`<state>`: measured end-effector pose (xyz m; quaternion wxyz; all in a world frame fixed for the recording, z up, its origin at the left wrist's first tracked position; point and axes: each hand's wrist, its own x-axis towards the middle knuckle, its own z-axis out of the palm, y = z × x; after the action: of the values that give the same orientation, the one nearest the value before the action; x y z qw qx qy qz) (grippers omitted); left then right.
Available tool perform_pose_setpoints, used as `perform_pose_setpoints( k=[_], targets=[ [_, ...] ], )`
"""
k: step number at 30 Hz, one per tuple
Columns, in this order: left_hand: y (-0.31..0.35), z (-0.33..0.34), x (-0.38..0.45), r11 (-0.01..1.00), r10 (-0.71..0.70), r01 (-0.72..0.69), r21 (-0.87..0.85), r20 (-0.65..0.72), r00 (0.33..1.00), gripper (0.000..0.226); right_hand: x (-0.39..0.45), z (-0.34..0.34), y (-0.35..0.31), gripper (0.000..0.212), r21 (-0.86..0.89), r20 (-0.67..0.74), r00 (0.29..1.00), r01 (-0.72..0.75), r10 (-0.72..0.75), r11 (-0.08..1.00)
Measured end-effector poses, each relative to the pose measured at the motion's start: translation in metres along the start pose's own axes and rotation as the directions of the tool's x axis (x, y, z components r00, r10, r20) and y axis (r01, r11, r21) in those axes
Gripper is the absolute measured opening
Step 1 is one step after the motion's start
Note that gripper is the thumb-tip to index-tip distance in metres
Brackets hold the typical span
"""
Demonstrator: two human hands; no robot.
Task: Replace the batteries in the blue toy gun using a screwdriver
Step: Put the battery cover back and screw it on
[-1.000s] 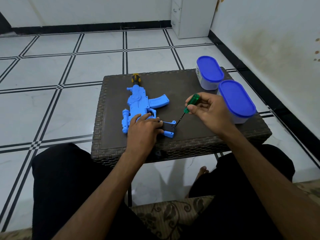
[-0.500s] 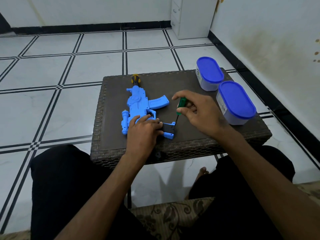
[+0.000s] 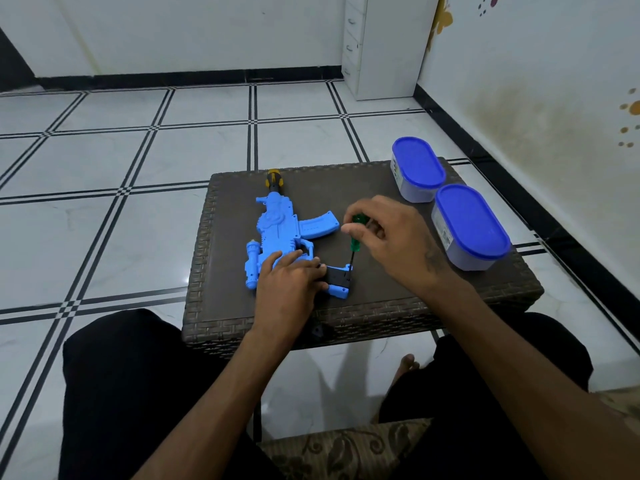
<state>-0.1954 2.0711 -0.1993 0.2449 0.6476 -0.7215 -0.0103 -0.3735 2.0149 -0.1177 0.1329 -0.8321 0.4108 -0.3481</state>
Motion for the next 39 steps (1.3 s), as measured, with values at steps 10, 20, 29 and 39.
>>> perform_pose_setpoints(
  k=[10, 20, 29, 39],
  targets=[
    [0.000, 0.001, 0.000, 1.000, -0.008, 0.008, -0.012, 0.014, 1.000, 0.011, 0.007, -0.005, -0.004, 0.024, 0.056, 0.043, 0.999, 0.019, -0.021, 0.998],
    [-0.002, 0.003, 0.001, 1.000, -0.015, 0.015, -0.008, 0.017, 1.000, 0.016, 0.002, -0.001, -0.006, 0.030, -0.001, 0.141, 0.990, 0.008, -0.008, 1.000],
    [-0.001, 0.002, 0.000, 1.000, -0.011, 0.011, -0.016, 0.002, 1.000, 0.011, 0.003, -0.004, -0.007, 0.015, -0.050, 0.073, 0.997, 0.005, -0.002, 0.999],
    [0.000, 0.000, 0.000, 1.000, -0.011, 0.011, -0.011, 0.010, 1.000, 0.012, 0.006, -0.006, -0.009, 0.032, -0.053, 0.101, 0.991, 0.092, -0.086, 0.994]
  ],
)
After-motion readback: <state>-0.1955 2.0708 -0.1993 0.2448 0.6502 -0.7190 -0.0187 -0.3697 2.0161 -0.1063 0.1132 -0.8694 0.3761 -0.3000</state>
